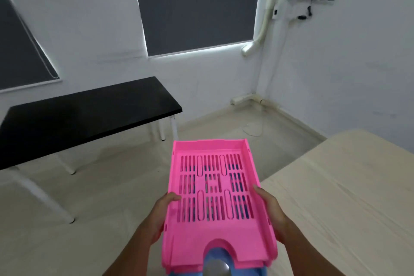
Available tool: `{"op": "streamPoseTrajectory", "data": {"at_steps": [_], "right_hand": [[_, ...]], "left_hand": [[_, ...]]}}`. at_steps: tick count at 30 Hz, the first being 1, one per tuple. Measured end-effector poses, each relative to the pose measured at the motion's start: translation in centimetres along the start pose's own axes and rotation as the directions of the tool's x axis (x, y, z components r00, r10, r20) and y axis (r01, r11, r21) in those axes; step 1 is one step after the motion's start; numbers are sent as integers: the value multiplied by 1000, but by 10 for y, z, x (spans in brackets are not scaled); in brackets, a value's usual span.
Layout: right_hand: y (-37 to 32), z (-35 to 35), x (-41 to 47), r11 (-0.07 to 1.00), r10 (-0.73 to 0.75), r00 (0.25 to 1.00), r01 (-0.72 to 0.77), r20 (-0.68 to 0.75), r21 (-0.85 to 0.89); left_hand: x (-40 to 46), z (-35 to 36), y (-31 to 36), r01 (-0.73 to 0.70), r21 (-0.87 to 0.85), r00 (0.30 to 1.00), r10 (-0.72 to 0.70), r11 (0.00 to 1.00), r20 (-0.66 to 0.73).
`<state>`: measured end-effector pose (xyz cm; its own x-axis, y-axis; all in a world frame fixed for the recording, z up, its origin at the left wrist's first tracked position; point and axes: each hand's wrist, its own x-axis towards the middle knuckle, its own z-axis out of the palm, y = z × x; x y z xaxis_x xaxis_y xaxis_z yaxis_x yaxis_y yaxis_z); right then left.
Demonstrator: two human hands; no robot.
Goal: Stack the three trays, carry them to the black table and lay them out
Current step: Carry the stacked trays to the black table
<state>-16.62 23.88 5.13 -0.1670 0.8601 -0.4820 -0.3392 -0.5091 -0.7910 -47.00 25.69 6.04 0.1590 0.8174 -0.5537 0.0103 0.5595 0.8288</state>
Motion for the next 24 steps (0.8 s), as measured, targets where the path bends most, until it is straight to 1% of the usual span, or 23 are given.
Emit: {"op": "streamPoseTrajectory", "data": {"at_steps": [3, 7, 11, 15, 20, 24], "right_hand": [[-7, 46, 45, 996, -20, 999, 23, 35, -87], [-9, 108, 107, 989, 25, 997, -14, 71, -145], [-9, 155, 158, 982, 58, 992, -36, 113, -185], [-21, 190, 217, 975, 79, 988, -48, 136, -217], [-55, 231, 306, 962, 89, 981, -40, 172, -271], [-101, 265, 376, 947, 92, 973, -20, 212, -321]], "left_hand": [[8, -51, 12, -18, -43, 998, 15, 999, -61], [19, -119, 22, -63, -96, 989, 49, 993, -141], [36, -173, 31, -49, -126, 975, 20, 991, -223], [65, -212, 46, -62, -186, 963, 10, 981, -269], [121, -255, 84, -116, -161, 949, 62, 980, -308], [165, -288, 137, -183, -174, 932, 114, 968, -345]]}}
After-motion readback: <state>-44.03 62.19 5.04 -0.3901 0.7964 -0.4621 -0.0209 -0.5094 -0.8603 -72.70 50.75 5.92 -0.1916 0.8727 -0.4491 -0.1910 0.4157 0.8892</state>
